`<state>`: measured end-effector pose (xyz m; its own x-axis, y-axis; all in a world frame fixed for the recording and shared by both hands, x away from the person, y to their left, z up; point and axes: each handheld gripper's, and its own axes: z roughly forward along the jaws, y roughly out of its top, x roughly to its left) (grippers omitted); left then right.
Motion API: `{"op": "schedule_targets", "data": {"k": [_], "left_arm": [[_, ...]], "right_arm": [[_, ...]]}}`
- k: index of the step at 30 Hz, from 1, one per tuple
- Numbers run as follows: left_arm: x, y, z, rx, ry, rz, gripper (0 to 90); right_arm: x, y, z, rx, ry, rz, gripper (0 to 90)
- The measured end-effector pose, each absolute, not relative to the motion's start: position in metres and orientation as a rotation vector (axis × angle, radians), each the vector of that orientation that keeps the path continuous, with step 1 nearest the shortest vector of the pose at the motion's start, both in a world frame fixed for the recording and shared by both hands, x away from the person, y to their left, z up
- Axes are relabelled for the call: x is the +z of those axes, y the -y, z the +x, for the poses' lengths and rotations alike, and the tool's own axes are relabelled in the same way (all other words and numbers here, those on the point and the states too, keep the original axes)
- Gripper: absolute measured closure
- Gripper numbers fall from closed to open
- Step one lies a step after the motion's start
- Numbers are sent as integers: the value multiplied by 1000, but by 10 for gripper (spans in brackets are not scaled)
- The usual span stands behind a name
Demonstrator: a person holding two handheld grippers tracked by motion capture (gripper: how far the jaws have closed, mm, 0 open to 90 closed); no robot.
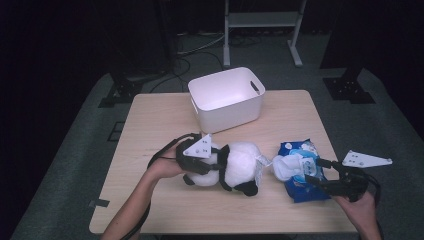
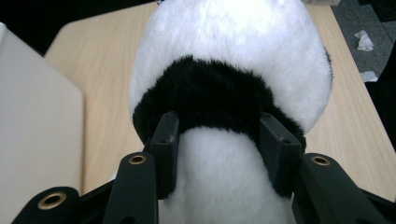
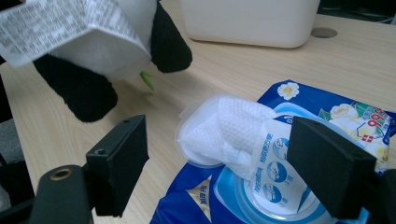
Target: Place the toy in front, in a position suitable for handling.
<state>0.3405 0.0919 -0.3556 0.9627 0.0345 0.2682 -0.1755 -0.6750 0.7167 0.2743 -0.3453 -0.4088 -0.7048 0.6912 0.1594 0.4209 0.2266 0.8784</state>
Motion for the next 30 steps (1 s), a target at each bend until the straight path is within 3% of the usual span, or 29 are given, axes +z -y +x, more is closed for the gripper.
{"op": "schedule_targets", "data": {"k": [9,23,30], "left_arm": [[-392,-75,332,325,68,2348,554],[-391,-82,333,271,12,2343,401],[-384,-91,334,254,-23,2305,366]], "right_arm": [[-413,338,277,1440,-2284,1038,190],[-410,333,283,1378,-2340,1028,190],[-397,334,293,1305,-2375,1012,191]]}}
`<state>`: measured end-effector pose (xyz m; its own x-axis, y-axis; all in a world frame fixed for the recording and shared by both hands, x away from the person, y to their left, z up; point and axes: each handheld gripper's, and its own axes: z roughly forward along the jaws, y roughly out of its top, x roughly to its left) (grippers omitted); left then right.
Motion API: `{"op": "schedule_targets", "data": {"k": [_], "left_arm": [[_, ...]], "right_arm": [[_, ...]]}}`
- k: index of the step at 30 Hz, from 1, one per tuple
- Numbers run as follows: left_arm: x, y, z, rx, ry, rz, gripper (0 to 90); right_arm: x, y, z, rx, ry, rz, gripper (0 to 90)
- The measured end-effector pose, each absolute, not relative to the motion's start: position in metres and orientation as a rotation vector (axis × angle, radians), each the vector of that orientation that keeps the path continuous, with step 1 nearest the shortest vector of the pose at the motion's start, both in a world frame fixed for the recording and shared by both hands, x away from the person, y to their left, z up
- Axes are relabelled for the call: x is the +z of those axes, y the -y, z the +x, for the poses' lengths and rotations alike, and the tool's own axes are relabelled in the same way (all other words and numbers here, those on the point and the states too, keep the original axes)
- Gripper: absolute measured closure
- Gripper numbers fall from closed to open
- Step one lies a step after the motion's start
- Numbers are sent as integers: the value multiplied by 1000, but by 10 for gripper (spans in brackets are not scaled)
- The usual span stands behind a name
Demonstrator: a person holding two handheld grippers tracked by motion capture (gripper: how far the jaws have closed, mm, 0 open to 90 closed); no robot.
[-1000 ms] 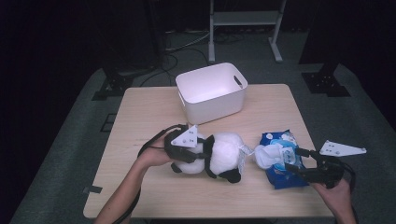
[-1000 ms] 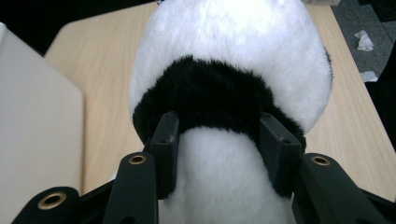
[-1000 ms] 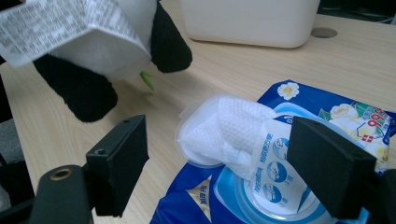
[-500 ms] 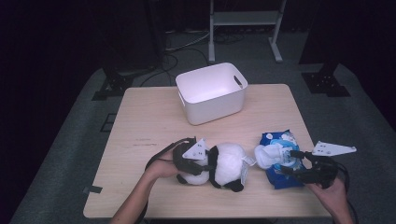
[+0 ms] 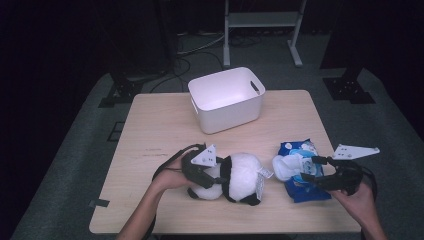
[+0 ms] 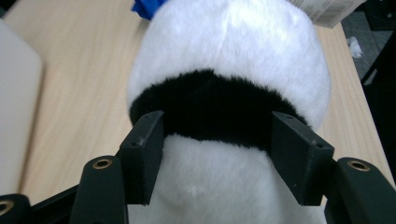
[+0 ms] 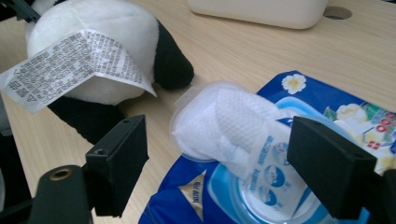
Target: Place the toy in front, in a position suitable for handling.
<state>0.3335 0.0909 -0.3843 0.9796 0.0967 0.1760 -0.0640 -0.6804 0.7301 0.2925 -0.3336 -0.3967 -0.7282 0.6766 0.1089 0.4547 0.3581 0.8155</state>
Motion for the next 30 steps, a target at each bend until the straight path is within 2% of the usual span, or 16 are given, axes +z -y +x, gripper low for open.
{"op": "schedule_targets", "data": {"k": [10,18,22,26,27,28,30], "left_arm": [[-373,-123,335,284,-131,2226,279],[-380,-143,338,267,-206,2242,233],[-386,-149,340,226,-254,2234,207],[-387,-151,339,227,-257,2221,203],[-388,-151,338,224,-261,2225,201],[-388,-151,338,224,-261,2225,199],[-389,-152,338,222,-263,2228,199]], "right_arm": [[-385,319,322,1158,-2471,967,224],[-410,290,357,1011,-2659,956,267],[-420,283,361,902,-2666,913,410],[-420,282,360,821,-2630,857,688],[-419,284,361,794,-2631,854,815],[-419,284,361,794,-2631,854,815],[-417,286,363,797,-2640,870,881]]}}
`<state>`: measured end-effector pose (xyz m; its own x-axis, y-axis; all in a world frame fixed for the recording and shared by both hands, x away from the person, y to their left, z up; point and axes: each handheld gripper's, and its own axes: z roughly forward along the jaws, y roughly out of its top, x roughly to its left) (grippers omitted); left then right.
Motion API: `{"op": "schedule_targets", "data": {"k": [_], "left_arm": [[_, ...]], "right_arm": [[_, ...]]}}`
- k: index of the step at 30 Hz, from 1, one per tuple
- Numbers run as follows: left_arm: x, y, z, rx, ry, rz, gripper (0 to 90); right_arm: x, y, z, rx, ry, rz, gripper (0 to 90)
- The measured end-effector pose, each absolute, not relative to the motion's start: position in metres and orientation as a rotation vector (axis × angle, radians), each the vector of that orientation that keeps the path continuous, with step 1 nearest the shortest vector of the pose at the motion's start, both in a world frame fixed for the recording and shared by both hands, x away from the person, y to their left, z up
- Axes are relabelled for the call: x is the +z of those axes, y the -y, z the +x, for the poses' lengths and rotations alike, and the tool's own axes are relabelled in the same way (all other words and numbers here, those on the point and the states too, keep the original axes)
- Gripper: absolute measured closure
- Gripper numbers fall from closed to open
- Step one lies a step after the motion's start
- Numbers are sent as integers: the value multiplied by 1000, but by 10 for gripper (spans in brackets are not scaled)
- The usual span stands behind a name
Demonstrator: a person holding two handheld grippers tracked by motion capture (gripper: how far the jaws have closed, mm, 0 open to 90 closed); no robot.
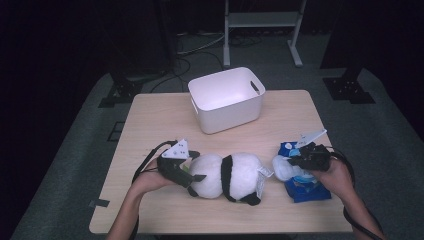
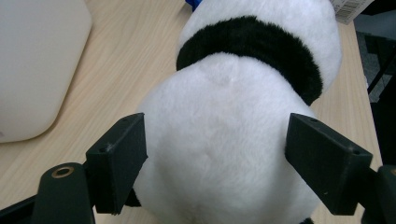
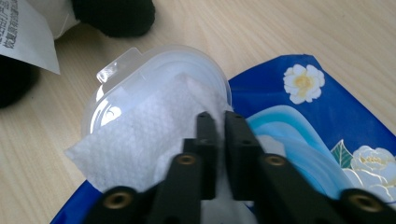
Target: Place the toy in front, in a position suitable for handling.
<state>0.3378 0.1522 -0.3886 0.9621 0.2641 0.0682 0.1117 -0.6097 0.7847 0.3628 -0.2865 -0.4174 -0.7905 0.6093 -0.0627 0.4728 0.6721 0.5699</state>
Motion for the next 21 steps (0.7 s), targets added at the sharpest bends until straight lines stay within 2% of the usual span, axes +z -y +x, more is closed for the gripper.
{"op": "schedule_targets", "data": {"k": [7,15,17,19,21], "left_arm": [[-391,-155,337,220,-266,2224,194],[-393,-156,337,206,-277,2230,185],[-393,-156,337,201,-272,2235,185],[-394,-155,336,197,-275,2233,177],[-394,-156,336,192,-282,2231,176]], "right_arm": [[-396,303,362,1012,-2590,975,893],[-333,320,357,1196,-2494,987,892],[-328,321,356,1202,-2490,976,892],[-304,318,353,1251,-2470,942,892],[-299,317,353,1263,-2468,933,891]]}}
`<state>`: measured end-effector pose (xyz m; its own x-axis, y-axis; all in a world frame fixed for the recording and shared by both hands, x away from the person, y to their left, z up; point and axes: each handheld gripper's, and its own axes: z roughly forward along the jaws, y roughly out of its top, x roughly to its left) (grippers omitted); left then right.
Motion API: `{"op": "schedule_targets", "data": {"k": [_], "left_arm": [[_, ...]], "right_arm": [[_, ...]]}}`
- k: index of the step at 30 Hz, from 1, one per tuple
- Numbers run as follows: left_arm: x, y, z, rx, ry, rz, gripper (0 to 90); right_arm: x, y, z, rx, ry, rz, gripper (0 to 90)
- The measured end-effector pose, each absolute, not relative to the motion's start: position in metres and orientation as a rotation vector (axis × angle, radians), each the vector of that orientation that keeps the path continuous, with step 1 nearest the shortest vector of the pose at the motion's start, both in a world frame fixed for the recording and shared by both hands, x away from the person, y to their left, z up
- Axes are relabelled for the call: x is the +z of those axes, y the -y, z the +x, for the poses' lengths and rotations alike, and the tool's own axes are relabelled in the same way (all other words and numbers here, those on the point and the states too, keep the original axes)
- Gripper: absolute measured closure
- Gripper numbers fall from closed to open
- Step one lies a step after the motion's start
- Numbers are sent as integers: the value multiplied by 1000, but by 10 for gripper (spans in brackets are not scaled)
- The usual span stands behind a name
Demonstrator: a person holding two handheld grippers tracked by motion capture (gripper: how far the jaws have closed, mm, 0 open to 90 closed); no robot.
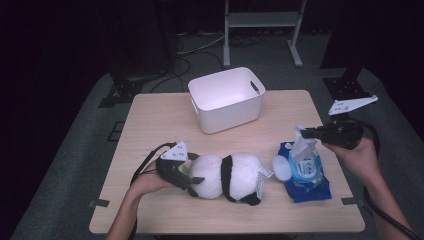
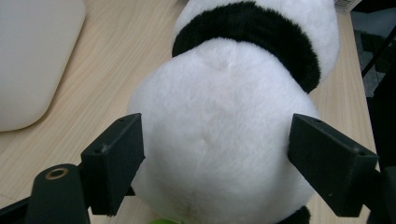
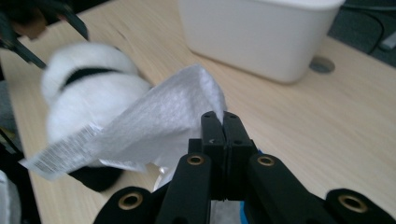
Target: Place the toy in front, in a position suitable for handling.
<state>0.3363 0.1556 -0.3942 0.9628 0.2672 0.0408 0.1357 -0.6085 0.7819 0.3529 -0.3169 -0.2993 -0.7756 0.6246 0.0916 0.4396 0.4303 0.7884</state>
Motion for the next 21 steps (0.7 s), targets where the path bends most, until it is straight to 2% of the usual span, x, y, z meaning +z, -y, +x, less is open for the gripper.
{"op": "schedule_targets", "data": {"k": [2,6,12,14,21], "left_arm": [[-394,-156,337,189,-283,2234,170],[-395,-156,336,186,-279,2239,169],[-396,-156,337,169,-285,2240,169],[-397,-156,337,164,-285,2239,169],[-398,-156,337,155,-283,2243,159]], "right_arm": [[-278,305,350,1286,-2471,876,889],[-263,290,349,1299,-2485,815,889],[-239,239,347,1332,-2567,665,888],[-238,233,346,1332,-2577,648,888],[-238,173,349,1357,-2685,497,887]]}}
